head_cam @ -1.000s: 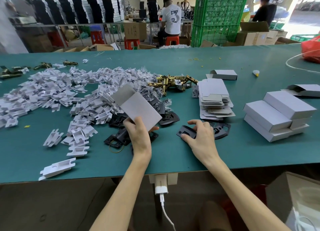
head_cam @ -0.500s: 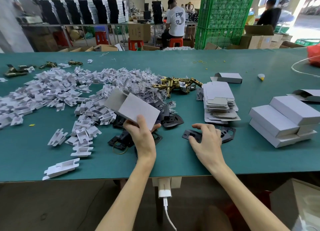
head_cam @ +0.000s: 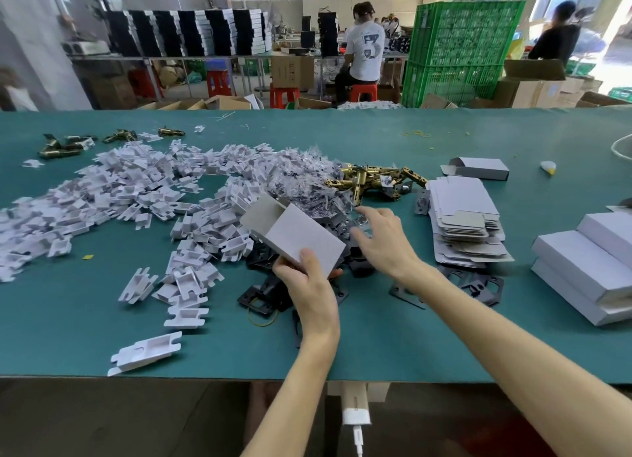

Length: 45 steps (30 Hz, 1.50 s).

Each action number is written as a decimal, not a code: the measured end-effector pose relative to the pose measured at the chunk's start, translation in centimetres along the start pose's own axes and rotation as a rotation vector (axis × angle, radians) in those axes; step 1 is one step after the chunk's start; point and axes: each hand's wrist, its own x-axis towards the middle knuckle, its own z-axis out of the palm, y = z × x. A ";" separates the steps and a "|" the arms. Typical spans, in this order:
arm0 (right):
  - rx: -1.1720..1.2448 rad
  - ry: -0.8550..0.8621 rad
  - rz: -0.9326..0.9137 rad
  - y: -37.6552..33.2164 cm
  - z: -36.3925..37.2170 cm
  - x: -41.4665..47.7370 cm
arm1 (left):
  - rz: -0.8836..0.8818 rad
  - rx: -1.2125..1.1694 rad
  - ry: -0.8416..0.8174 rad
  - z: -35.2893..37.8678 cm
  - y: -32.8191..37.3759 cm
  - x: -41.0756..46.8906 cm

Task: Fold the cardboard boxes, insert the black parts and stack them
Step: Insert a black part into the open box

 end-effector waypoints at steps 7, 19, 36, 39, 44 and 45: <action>-0.006 -0.078 0.121 0.0 1.8 9.3 | -0.029 0.019 -0.007 0.2 0.1 -0.2; 0.045 0.152 0.157 1.8 3.7 11.8 | -0.009 0.043 -0.039 0.3 -0.7 0.2; -0.024 0.226 -0.205 1.7 -5.8 0.1 | 0.047 0.126 -0.288 -0.3 -0.1 -0.9; 0.008 0.234 -0.288 0.8 -8.8 -2.3 | 0.046 0.117 -0.371 -0.3 -0.2 -1.0; 0.111 0.234 -0.402 -0.8 -12.5 -5.3 | 0.024 0.246 -0.593 -0.4 -0.1 -1.3; 0.122 0.231 -0.417 -1.1 -12.9 -5.7 | 0.038 0.279 -0.635 -0.4 0.0 -1.4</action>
